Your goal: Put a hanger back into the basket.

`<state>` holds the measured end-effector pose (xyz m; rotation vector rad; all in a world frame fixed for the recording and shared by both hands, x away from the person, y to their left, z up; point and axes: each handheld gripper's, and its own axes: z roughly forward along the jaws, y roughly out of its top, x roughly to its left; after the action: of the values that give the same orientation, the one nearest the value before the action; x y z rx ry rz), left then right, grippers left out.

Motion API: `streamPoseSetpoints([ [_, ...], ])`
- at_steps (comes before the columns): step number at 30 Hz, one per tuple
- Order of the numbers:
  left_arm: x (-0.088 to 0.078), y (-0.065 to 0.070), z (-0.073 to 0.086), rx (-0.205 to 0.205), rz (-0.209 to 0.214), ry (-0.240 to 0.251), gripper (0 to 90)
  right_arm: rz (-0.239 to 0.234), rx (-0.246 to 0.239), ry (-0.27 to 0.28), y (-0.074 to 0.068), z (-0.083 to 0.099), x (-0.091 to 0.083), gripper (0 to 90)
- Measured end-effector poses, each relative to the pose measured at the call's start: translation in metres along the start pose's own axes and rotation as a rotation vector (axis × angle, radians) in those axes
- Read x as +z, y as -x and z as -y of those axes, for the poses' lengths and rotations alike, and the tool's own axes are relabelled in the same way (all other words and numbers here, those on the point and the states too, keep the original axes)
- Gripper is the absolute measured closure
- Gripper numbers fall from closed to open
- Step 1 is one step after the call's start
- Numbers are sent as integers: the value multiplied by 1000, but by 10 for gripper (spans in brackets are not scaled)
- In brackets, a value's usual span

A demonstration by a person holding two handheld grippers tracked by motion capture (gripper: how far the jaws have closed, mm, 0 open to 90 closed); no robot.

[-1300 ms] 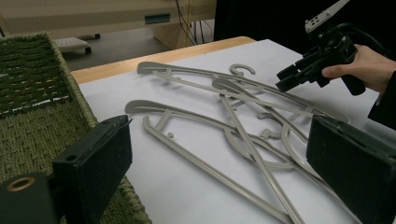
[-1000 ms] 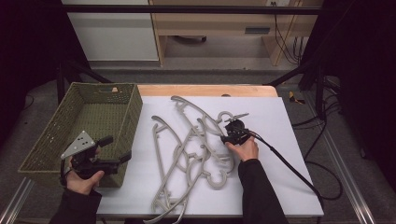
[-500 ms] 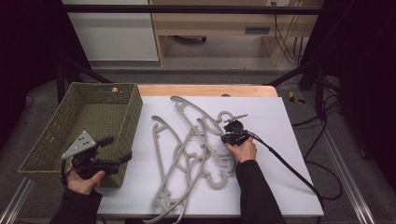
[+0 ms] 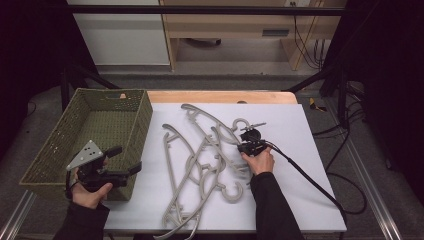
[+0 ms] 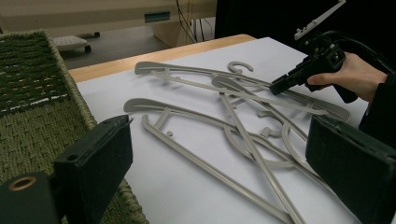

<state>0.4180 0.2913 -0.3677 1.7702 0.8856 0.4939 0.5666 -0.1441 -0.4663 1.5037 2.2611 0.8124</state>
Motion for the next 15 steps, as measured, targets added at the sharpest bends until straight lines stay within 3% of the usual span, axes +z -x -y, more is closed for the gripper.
streamPoseSetpoints([
  [15,1,1,0,3,1,-2,71,24,39,11,-1,1,-2,816],
])
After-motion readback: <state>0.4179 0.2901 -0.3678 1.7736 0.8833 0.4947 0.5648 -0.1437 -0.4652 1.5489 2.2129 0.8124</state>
